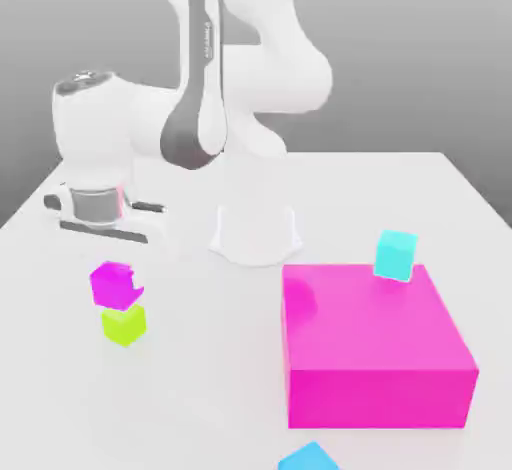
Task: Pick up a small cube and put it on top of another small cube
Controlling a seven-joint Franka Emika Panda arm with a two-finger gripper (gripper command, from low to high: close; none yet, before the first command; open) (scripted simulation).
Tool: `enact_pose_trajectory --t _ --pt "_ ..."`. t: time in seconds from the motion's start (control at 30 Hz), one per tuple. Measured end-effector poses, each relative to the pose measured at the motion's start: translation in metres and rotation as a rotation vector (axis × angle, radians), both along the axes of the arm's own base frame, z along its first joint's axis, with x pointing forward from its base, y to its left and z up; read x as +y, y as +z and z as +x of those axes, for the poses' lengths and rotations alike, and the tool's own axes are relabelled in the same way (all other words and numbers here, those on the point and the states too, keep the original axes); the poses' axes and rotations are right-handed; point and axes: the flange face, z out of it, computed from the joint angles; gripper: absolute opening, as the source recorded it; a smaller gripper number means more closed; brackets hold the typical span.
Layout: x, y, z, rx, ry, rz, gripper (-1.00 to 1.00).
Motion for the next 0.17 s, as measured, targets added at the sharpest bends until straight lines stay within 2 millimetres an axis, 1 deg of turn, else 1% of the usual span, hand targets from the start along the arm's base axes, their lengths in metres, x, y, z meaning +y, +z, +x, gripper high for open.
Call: enact_pose_trajectory --t 0.1,0.13,0.17 --pt "0.001 -0.016 -0.003 0.008 0.001 -0.011 -1.0" --pt "0.002 -0.019 -0.004 0.01 0.003 -0.014 1.0" --pt "0.002 -0.019 -0.004 0.01 0.004 -0.014 1.0"
